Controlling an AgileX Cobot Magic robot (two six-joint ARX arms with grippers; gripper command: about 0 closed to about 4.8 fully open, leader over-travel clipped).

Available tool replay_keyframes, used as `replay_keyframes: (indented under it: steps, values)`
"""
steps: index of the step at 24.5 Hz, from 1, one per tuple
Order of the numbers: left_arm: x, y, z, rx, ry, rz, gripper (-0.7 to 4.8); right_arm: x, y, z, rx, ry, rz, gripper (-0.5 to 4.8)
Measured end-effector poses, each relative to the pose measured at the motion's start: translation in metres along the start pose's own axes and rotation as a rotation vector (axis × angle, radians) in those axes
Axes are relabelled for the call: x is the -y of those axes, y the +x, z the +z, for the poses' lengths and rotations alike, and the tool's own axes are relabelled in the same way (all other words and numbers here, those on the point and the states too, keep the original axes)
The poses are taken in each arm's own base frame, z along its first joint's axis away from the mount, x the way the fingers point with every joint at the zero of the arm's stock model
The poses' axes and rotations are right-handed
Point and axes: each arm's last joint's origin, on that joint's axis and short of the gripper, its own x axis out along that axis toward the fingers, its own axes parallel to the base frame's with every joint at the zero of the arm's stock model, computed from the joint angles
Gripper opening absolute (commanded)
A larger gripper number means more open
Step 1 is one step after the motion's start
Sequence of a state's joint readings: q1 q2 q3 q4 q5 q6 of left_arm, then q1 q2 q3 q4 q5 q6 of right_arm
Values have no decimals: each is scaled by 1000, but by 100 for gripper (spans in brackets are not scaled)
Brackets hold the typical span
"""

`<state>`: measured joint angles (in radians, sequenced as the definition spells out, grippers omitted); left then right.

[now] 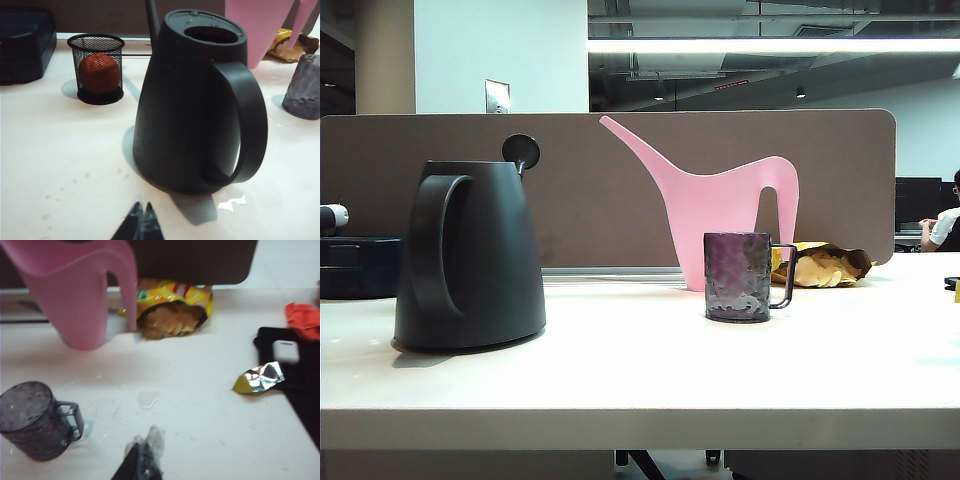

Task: Pour the water from the cup into the kettle.

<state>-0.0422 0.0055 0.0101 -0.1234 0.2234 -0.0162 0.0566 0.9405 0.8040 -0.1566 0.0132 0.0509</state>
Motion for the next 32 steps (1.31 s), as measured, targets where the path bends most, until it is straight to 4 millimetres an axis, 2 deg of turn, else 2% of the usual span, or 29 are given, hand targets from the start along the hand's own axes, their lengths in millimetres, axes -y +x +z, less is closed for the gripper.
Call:
replay_keyframes:
  steps: [2,5,7,13,17,21,24,30,32]
  values:
    - [0,0,0,0,0,1,-5,11,-20,-4,50,17,-13,-6]
    - [-1,0,0,0,0,46,-5,23,-43,-35,70,36,-59,-6]
    - [-1,0,0,0,0,51,-5,23,-55,-56,97,36,-61,-6]
    - [-2,0,1,6,1,53,-5,20,-80,-96,239,28,-51,-6]
    - [-3,0,1,9,1,88,-5,19,-82,-125,277,42,-23,-6]
    - [-3,0,1,9,1,89,-5,19,-84,-136,322,46,-19,-6]
    - [-3,0,1,10,1,89,-5,20,-77,-154,307,50,-21,-6]
    - [-3,0,1,9,2,90,-5,22,-65,-172,313,48,-26,-6]
    - [-3,0,1,10,2,90,-5,23,-64,-172,327,34,-55,-6]
